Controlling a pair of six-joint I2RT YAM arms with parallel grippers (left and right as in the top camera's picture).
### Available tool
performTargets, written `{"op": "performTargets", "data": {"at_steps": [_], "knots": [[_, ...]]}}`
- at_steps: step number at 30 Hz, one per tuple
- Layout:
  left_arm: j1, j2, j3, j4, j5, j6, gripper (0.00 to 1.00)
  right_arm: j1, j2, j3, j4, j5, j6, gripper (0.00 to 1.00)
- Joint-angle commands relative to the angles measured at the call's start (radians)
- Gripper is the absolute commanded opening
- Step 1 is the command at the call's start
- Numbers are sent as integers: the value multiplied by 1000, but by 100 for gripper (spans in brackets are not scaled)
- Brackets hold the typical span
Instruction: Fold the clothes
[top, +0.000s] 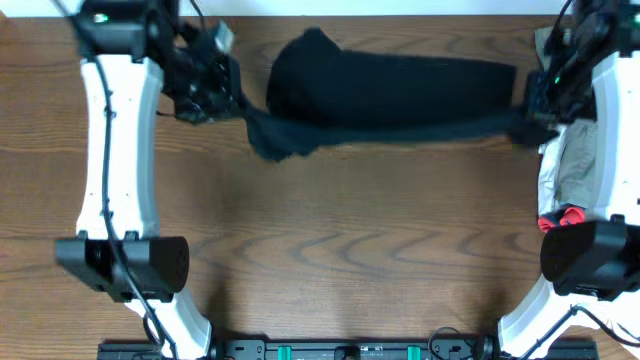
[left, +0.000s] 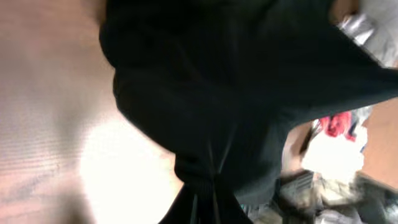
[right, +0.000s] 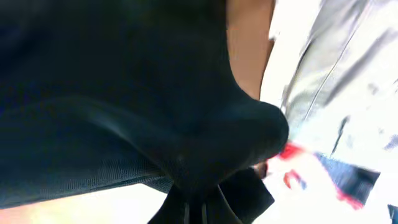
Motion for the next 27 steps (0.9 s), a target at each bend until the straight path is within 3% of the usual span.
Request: {"op": "performTargets", "data": {"at_steps": [1, 10, 20, 24, 27], "knots": [[3, -24, -109, -78, -1, 74, 6, -2, -1, -103, -6, 38, -10, 1], [-61, -25, -400, -74, 0, 146, 6, -1, -1, -402, 11, 43, -9, 1], [-187, -25, -581, -3, 0, 170, 6, 0, -3, -612, 90, 38, -7, 1], [-181, -27, -587, 67, -32, 106, 6, -2, -3, -623, 147, 39, -4, 1], [-160, -34, -587, 136, -142, 16, 6, -5, -3, -621, 211, 39, -4, 1]]}}
